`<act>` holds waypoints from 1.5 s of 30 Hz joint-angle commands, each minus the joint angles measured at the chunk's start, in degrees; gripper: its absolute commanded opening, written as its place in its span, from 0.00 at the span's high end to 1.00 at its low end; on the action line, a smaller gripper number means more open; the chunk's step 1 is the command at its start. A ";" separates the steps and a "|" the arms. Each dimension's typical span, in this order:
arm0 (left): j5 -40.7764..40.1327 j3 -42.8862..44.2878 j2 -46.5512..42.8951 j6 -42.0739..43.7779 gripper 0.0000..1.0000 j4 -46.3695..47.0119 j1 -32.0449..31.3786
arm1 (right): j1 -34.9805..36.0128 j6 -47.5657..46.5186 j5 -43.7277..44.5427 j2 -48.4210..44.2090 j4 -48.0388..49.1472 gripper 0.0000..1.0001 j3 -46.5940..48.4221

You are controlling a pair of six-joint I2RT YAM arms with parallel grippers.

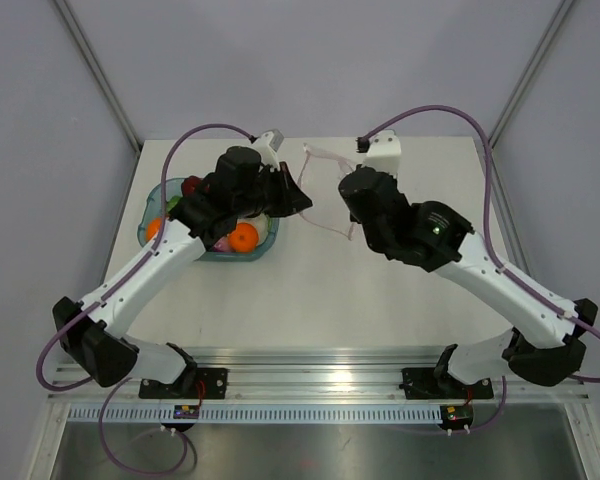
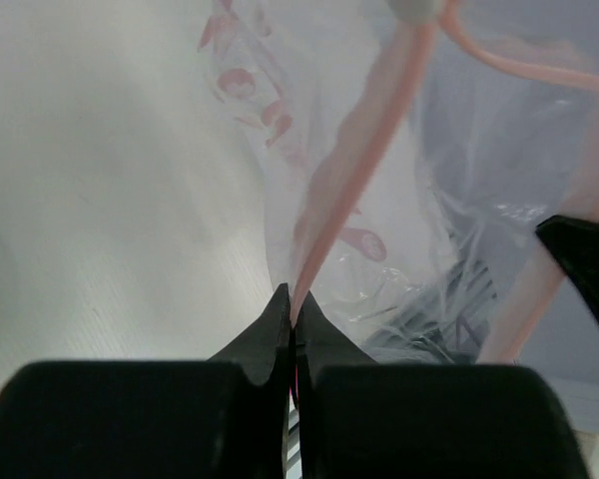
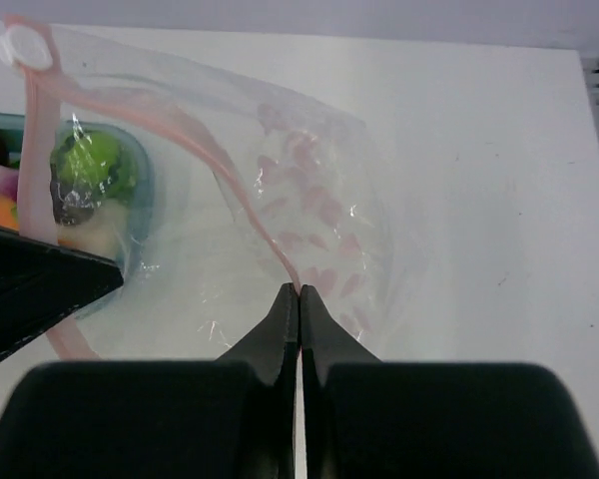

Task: Place the food in the zip-top bag and seal the zipper
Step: Pick up the zipper food storage bag at the center of the board, then open the zipper of the food storage bag at the center of the board.

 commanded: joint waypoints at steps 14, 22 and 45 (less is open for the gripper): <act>8.40 -6.79 12.21 4.43 1.00 -0.58 -0.05 | -0.68 10.68 -1.57 -3.26 -6.13 1.00 -20.67; 10.15 -6.00 8.78 4.43 1.00 -0.49 -0.76 | -1.99 11.39 -3.42 1.39 -3.32 0.63 -19.45; 11.21 -8.46 7.90 3.02 1.00 2.85 -1.81 | -3.31 9.10 -16.54 3.32 5.22 0.30 -18.22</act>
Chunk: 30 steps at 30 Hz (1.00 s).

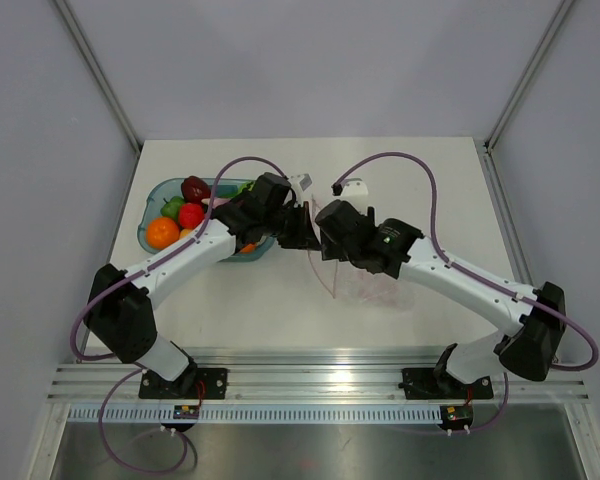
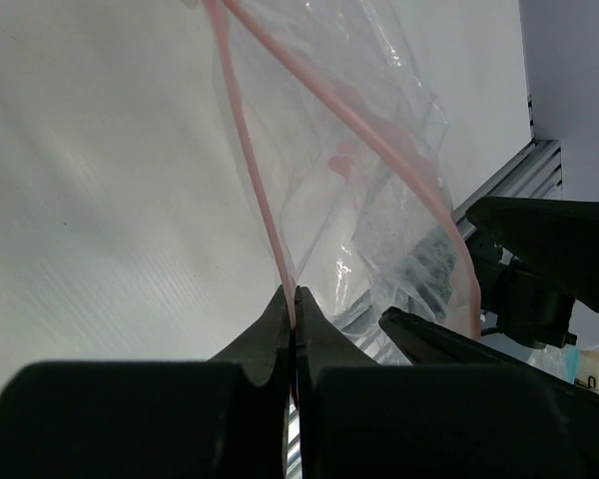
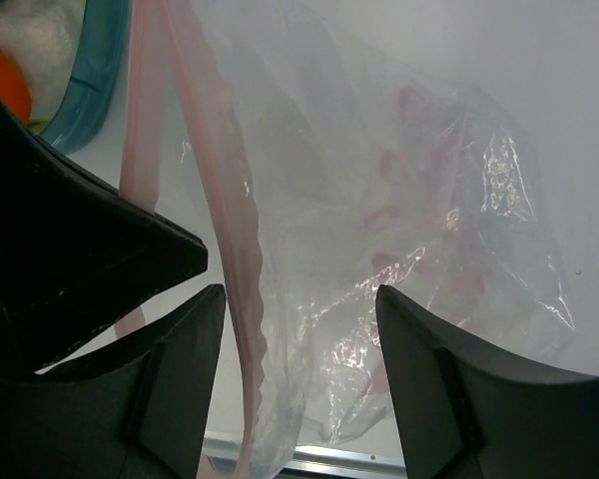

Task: Place the food in the zip-top bag and seal the zipper
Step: Open the zipper of the food storage bag at the center of the board.

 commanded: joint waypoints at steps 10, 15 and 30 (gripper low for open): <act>-1.21 -1.28 -2.51 2.18 1.00 -0.48 -0.04 | -2.75 -5.23 8.53 2.19 -0.59 1.00 3.91; -2.10 1.61 1.51 5.08 1.00 -2.50 2.07 | -4.08 -5.86 7.11 2.25 -0.67 1.00 6.10; -8.25 11.38 -1.36 8.86 0.12 -9.71 5.49 | -10.58 -0.85 6.33 11.75 -2.87 1.00 15.34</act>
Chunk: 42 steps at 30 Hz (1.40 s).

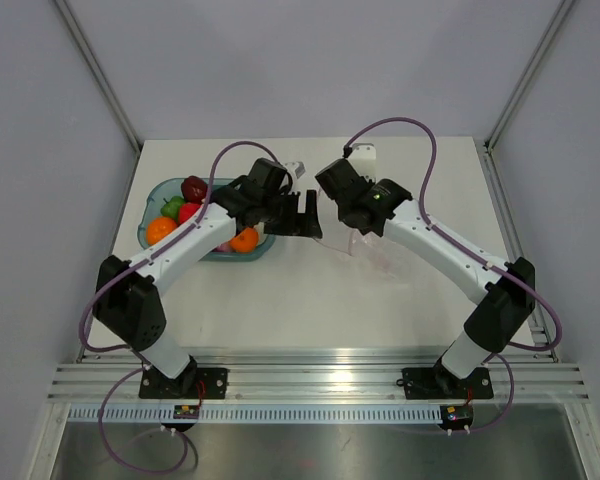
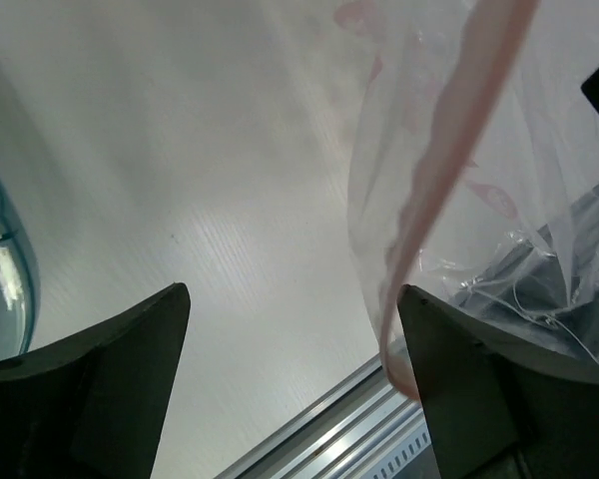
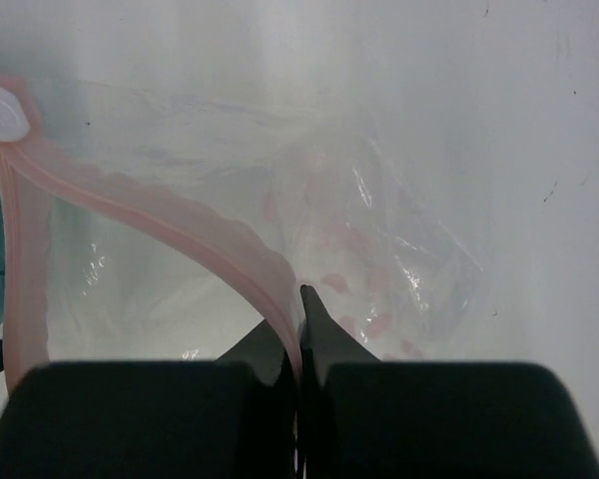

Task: Place the food in the zip-top bag and seal the zipper
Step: Open the zipper of the food storage bag at the center of the board, then pick up the fake fruit from the bin.

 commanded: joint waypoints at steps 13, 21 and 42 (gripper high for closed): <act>-7.31 -3.30 -17.87 -3.02 0.11 -3.77 14.72 | -1.23 11.05 -0.85 6.26 -2.54 1.00 4.95; -24.46 -9.44 -17.25 -4.96 0.05 -6.77 14.90 | -1.23 13.01 -3.21 11.54 -3.60 1.00 9.26; -25.43 -15.17 -6.97 -8.83 0.06 4.04 13.84 | -1.23 11.51 -5.76 9.25 -0.52 1.00 6.89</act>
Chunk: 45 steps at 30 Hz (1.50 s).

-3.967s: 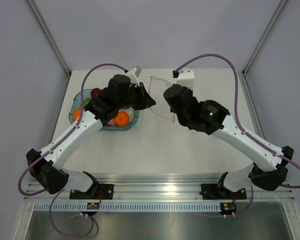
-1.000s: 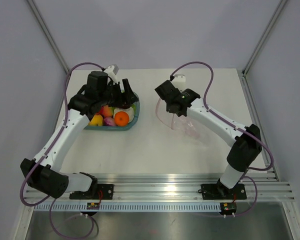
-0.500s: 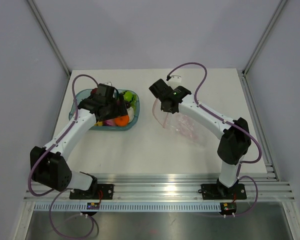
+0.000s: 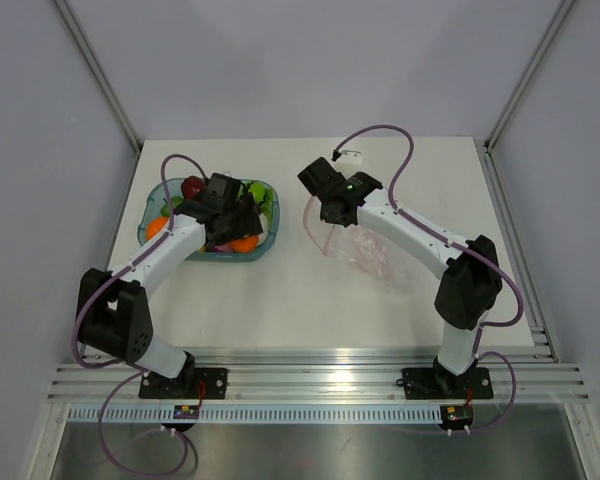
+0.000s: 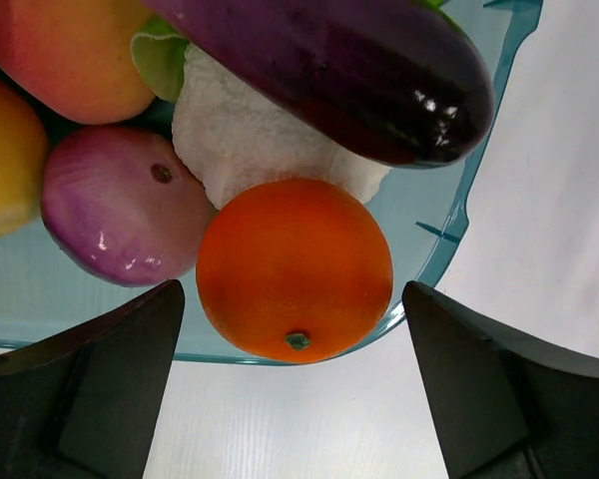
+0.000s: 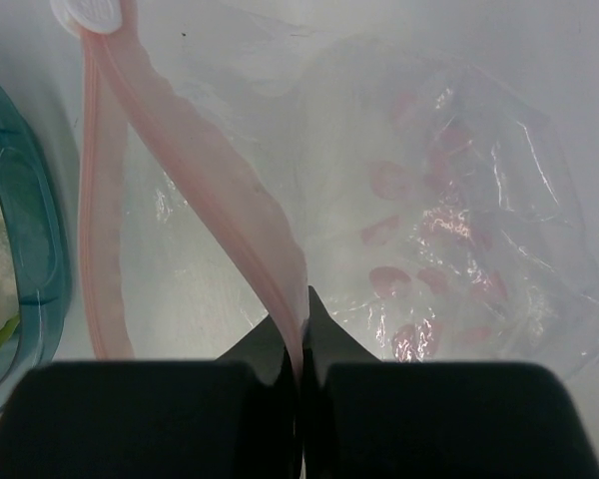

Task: Place the food in the zip-top bag and seal the zipper
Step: Pick up the fake fruit from the bin, then place the fake fruit in the zipper food storage bag.

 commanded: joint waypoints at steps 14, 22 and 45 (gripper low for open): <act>-8.79 1.38 1.55 -2.05 0.29 1.68 -2.96 | -0.15 -0.16 -1.11 -3.38 2.24 1.00 -0.63; -6.78 3.49 -7.49 0.49 0.42 -1.67 -2.96 | -0.07 -0.25 -3.13 -3.12 3.03 1.00 -0.90; 28.56 7.53 -4.36 -13.66 0.46 19.25 -7.17 | -0.07 1.59 -9.28 -4.88 5.40 1.00 -1.25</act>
